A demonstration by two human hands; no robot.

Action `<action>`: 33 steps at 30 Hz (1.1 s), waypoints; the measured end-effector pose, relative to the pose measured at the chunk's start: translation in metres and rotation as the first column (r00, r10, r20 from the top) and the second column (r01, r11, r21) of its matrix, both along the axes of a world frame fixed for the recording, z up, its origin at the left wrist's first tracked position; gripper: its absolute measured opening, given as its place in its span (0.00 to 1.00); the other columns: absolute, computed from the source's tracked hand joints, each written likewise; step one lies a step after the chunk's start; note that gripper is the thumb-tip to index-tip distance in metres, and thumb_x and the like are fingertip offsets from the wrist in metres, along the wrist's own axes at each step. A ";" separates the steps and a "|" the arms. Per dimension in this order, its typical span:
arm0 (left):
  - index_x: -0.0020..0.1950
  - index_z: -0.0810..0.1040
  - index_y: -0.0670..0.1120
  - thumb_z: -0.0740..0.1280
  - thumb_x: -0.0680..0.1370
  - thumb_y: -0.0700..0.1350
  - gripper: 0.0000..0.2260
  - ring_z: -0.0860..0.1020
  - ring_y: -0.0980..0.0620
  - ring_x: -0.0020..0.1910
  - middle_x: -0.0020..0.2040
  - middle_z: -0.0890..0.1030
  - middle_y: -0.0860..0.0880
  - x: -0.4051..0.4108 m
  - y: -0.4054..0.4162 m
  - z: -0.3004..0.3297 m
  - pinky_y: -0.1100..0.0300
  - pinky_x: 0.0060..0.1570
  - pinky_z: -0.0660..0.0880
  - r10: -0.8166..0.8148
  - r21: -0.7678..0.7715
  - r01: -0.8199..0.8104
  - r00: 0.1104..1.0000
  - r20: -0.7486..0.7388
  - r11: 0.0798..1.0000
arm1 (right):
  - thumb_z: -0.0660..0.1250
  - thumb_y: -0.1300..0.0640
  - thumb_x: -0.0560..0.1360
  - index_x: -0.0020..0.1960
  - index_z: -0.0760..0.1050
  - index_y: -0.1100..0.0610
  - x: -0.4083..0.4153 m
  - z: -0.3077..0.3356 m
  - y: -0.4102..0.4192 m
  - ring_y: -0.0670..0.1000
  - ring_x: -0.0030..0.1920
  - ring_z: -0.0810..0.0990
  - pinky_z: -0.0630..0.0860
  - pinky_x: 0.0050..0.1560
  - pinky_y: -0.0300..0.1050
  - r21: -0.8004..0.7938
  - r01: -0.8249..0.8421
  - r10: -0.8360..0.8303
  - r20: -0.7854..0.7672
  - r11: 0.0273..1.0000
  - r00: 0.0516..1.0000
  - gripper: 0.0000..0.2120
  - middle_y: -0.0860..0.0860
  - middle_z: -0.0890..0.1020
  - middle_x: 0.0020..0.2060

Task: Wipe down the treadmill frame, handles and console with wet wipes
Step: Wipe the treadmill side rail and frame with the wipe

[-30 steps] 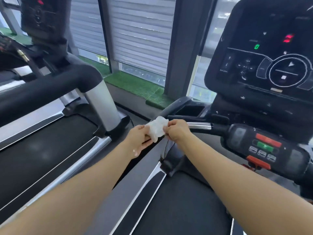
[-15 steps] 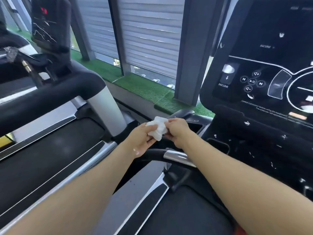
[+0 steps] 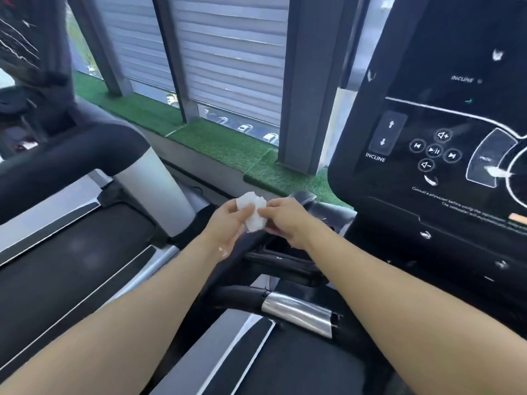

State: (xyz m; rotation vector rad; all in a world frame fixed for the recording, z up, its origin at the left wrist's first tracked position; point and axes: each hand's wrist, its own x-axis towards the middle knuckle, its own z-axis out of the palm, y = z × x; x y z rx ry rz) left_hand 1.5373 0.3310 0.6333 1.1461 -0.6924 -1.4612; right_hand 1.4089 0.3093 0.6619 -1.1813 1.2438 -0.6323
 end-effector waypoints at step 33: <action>0.56 0.79 0.47 0.57 0.76 0.58 0.20 0.74 0.48 0.53 0.53 0.77 0.49 -0.039 -0.123 -0.067 0.61 0.46 0.65 -0.044 0.054 0.613 -0.032 0.999 0.789 | 0.58 0.63 0.76 0.56 0.78 0.55 -0.036 -0.061 -0.083 0.53 0.60 0.74 0.69 0.58 0.44 -0.288 0.298 -0.411 -0.535 0.910 0.738 0.14 0.53 0.79 0.57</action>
